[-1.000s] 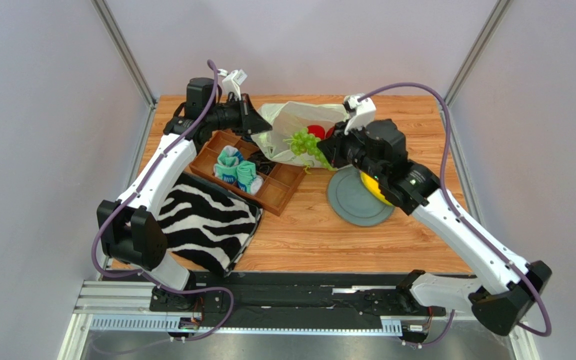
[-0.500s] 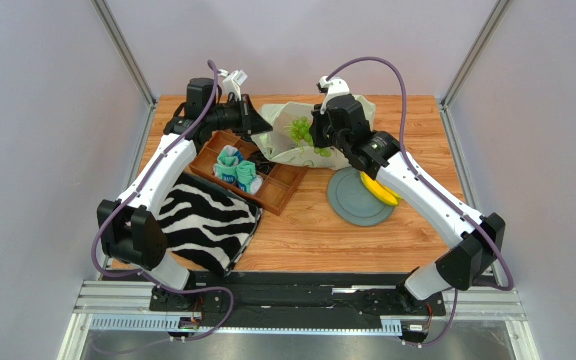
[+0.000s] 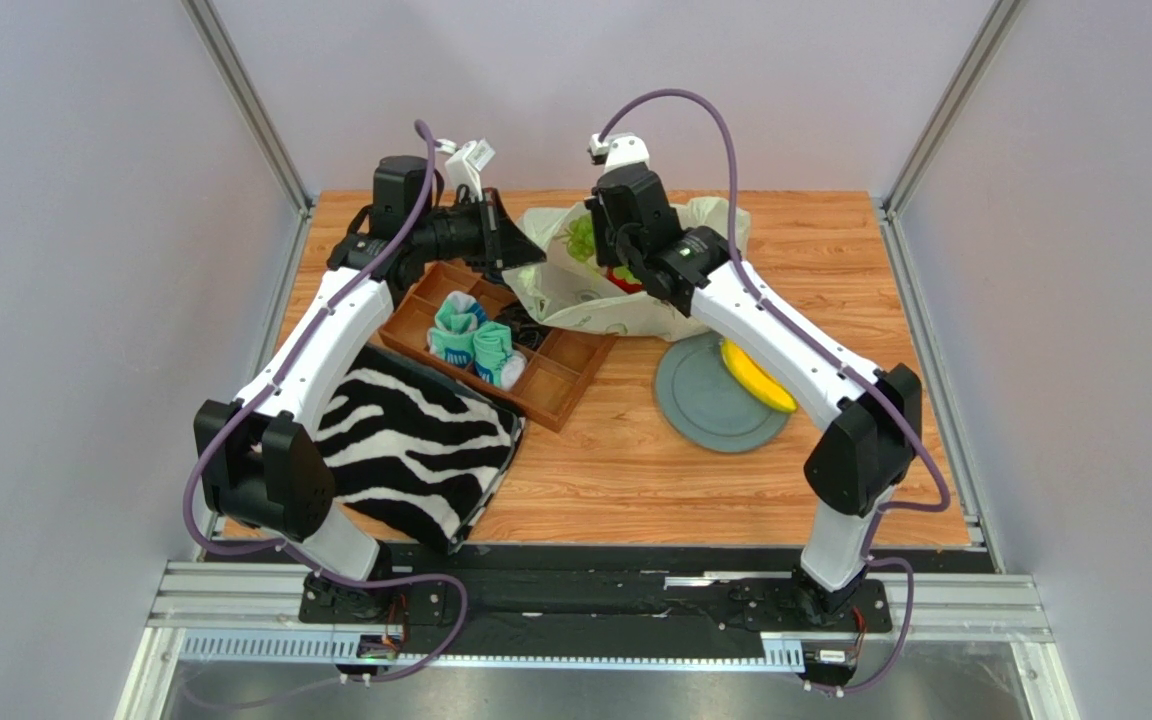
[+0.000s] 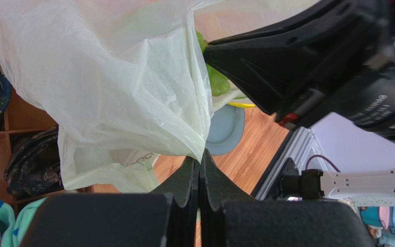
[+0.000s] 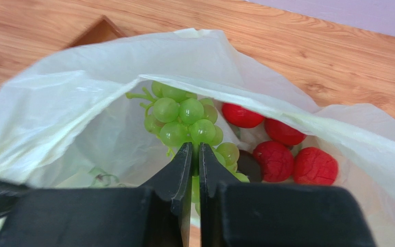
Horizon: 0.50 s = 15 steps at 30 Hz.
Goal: Place the fruits into the plastic bag
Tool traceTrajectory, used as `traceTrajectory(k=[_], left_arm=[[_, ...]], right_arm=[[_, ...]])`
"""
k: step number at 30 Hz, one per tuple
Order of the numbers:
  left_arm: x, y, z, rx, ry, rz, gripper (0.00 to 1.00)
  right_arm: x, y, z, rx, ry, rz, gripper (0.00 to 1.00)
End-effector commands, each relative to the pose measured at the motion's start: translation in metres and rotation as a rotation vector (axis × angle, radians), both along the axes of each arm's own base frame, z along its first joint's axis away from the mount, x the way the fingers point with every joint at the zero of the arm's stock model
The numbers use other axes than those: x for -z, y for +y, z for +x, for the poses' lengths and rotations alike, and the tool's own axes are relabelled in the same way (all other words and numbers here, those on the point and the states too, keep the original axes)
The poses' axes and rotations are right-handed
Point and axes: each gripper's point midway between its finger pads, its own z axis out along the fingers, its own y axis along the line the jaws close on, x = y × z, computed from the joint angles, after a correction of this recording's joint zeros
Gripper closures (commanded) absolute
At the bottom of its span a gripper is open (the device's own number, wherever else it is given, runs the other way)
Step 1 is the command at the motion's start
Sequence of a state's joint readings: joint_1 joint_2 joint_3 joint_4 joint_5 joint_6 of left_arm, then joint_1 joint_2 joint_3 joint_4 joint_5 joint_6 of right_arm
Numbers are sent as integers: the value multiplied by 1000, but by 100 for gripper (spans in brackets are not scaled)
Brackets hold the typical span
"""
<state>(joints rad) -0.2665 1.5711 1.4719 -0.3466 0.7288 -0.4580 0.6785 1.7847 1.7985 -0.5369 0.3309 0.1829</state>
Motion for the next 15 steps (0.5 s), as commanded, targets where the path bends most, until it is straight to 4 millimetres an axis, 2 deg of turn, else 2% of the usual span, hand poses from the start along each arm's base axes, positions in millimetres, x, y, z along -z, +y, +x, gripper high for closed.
traceTrajectory(k=[1,4,15], left_arm=[[-11,0,0,10,-44,-18,100],[-12,1,1,8,-44,-20,100],[-11,1,1,6,-41,-19,100]], right_arm=[[-4,-11,27,79,-88,-112,100],[16,-25,37,138,-74,-199,100],[78,-67,60,261,27,-256,100]])
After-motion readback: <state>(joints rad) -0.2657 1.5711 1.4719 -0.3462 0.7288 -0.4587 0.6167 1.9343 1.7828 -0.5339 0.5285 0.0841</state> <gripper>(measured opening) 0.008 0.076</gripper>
